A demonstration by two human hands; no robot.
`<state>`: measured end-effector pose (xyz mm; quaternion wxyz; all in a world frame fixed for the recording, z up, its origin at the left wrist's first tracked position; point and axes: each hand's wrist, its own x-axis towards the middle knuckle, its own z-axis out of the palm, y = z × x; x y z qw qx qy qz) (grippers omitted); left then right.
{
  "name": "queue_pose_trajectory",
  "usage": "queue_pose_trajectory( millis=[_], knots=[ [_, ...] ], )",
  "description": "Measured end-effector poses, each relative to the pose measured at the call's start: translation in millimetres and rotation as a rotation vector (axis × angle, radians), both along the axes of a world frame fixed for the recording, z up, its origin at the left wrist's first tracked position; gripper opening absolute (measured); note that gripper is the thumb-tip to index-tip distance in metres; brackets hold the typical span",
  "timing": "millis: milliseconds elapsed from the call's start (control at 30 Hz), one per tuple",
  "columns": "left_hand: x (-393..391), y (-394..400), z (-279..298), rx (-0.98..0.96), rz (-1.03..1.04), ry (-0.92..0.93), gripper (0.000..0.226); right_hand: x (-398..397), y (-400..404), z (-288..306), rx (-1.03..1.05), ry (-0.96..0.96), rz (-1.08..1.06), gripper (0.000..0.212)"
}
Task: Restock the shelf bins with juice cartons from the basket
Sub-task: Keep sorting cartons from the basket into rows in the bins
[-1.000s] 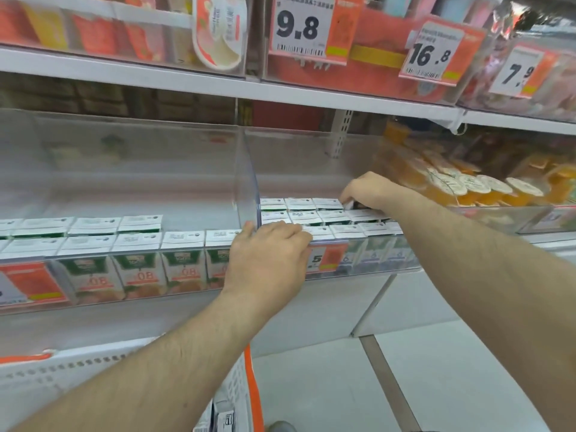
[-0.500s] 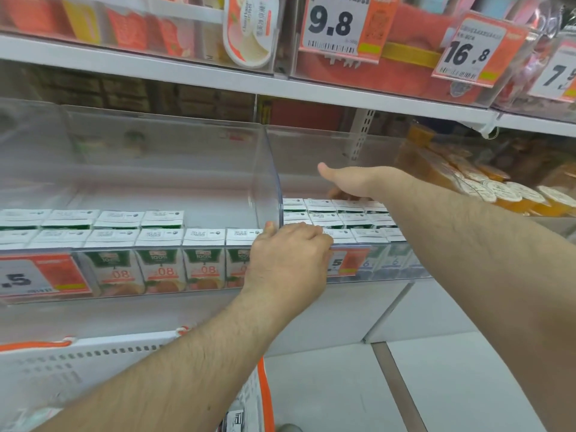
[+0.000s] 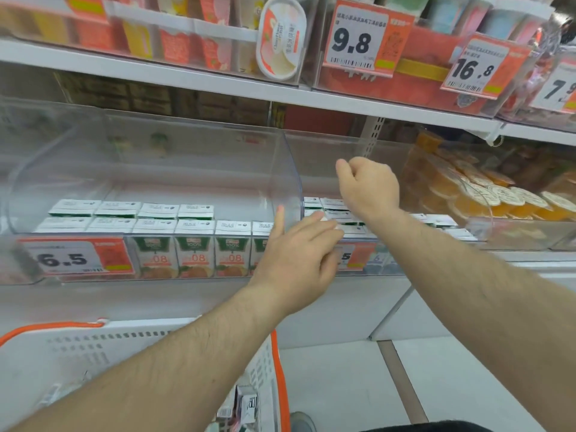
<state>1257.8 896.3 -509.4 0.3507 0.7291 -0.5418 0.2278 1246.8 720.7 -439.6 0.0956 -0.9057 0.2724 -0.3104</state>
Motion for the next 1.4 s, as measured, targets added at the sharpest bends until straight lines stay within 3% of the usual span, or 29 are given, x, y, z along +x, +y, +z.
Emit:
queue_pose_trajectory(
  millis=[100,167,233,367,467,567,733,833,933,1033,1133,1400],
  knots=[
    [0.5,41.0,-11.1,-0.144,-0.006,0.044,0.027,-29.2,49.1,-16.1,-0.204,-0.337,0.181,0.039],
    [2.2,73.9,-22.0,-0.162,0.048,0.055,0.026,-40.3,90.7,-33.9,-0.212,-0.392,0.386,0.033],
    [4.4,106.8,-37.0,-0.081,0.114,0.126,0.029,-44.2,132.6,-56.2,-0.149,-0.317,0.570,0.030],
    [5.8,167.2,-73.1,0.222,0.197,0.460,0.020,-40.3,196.8,-111.8,-0.090,-0.058,0.769,0.028],
    [5.6,198.9,-96.0,0.405,0.299,0.648,0.011,-32.1,223.6,-144.9,-0.096,0.304,0.874,0.029],
    [7.9,218.9,-123.3,0.560,0.346,0.712,0.021,-26.1,238.7,-172.4,-0.006,0.730,0.809,0.039],
    [11.0,228.5,-169.2,0.705,0.281,0.843,0.027,-21.5,234.4,-220.7,0.169,1.040,0.680,0.034],
    [14.8,224.9,-189.4,0.784,0.253,0.899,0.026,-32.5,230.3,-248.6,-0.085,1.226,0.636,0.017],
    [14.3,218.7,-209.9,0.856,0.223,0.954,0.026,-48.4,231.1,-288.8,-0.437,1.404,0.597,0.052],
    [13.0,213.5,-229.1,0.792,0.233,1.099,0.023,-54.3,231.5,-324.3,-0.543,1.465,0.501,0.081],
    [14.2,212.4,-240.4,0.764,0.250,1.174,0.022,-57.8,231.0,-350.9,-0.489,1.537,0.421,0.100],
    [19.8,216.2,-243.2,0.712,0.326,1.303,0.020,-44.1,228.9,-350.0,-0.426,1.508,0.420,0.079]
  ],
)
